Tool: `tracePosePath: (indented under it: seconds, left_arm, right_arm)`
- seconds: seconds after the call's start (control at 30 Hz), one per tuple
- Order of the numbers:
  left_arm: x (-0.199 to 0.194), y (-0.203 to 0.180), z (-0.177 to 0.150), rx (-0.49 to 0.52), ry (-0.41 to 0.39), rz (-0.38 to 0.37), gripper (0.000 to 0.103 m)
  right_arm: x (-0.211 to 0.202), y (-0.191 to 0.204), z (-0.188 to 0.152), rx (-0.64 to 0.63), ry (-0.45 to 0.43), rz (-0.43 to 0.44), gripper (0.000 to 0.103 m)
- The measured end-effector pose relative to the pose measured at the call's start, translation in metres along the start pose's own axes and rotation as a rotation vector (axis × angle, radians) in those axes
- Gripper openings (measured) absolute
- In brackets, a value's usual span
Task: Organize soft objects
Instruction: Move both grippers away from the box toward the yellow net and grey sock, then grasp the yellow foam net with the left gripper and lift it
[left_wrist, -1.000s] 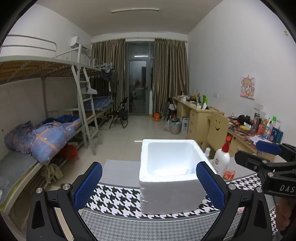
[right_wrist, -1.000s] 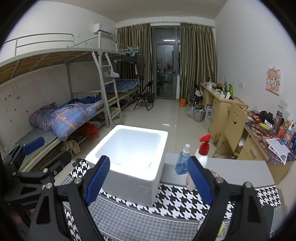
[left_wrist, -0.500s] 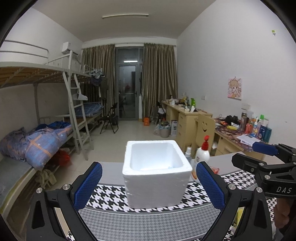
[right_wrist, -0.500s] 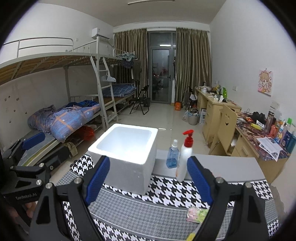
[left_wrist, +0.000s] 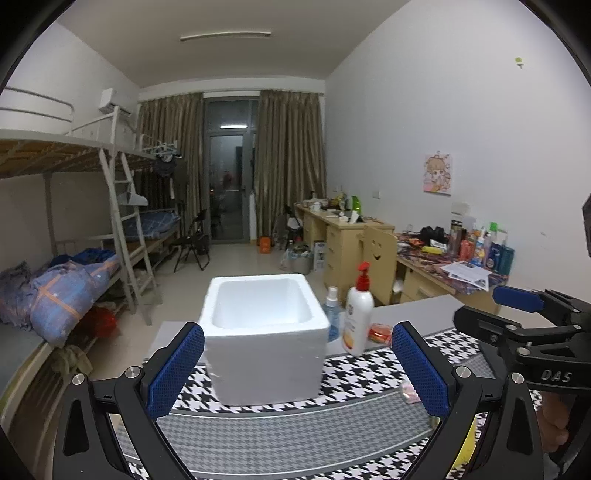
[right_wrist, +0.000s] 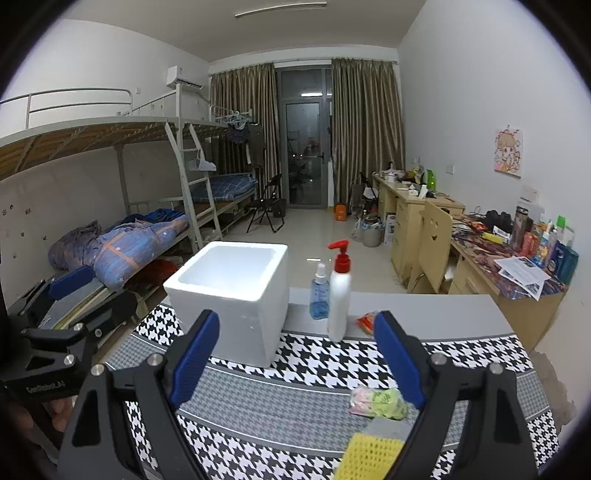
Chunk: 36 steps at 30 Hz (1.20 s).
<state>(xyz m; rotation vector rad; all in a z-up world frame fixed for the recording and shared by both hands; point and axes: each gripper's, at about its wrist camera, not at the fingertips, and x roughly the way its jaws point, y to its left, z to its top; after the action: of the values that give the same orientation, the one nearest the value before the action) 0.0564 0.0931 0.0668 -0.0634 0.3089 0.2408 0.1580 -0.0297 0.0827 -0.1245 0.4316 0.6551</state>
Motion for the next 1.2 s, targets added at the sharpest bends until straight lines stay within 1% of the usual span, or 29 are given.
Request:
tracePosePath:
  seconds: [0.1,0.3,0.5,0.63,0.7,0.87,1.03,1.2]
  left_arm:
    - [-0.002,-0.010,-0.003,0.010,-0.002,-0.017,0.102]
    - [0.001,-0.022,-0.010,0.017,0.004,-0.039,0.102]
    - [-0.001,-0.030,-0.016,0.004,-0.004,-0.066,0.102]
    - [-0.002,-0.041,-0.021,0.025,-0.006,-0.077,0.102]
    - [-0.003,-0.042,-0.024,0.020,-0.009,-0.085,0.102]
    - [0.000,-0.050,-0.030,0.004,0.002,-0.127,0.102]
    - [0.008,-0.063,-0.038,0.009,0.025,-0.170,0.102]
    - [0.013,-0.072,-0.045,0.005,0.028,-0.174,0.102]
  right_arm:
    - [-0.002,-0.005,-0.005,0.004,-0.002,-0.024,0.089]
    - [-0.009,-0.017,-0.016,0.014,-0.006,-0.042,0.089]
    - [-0.017,-0.024,-0.027,0.004,-0.020,-0.070,0.089]
    - [-0.020,-0.031,-0.033,0.019,-0.023,-0.090,0.089]
    - [-0.021,-0.036,-0.037,0.029,-0.024,-0.102,0.089]
    - [-0.025,-0.049,-0.044,0.058,-0.014,-0.107,0.089]
    - [-0.026,-0.055,-0.054,0.060,-0.005,-0.129,0.089]
    - [-0.026,-0.066,-0.064,0.086,0.003,-0.148,0.089]
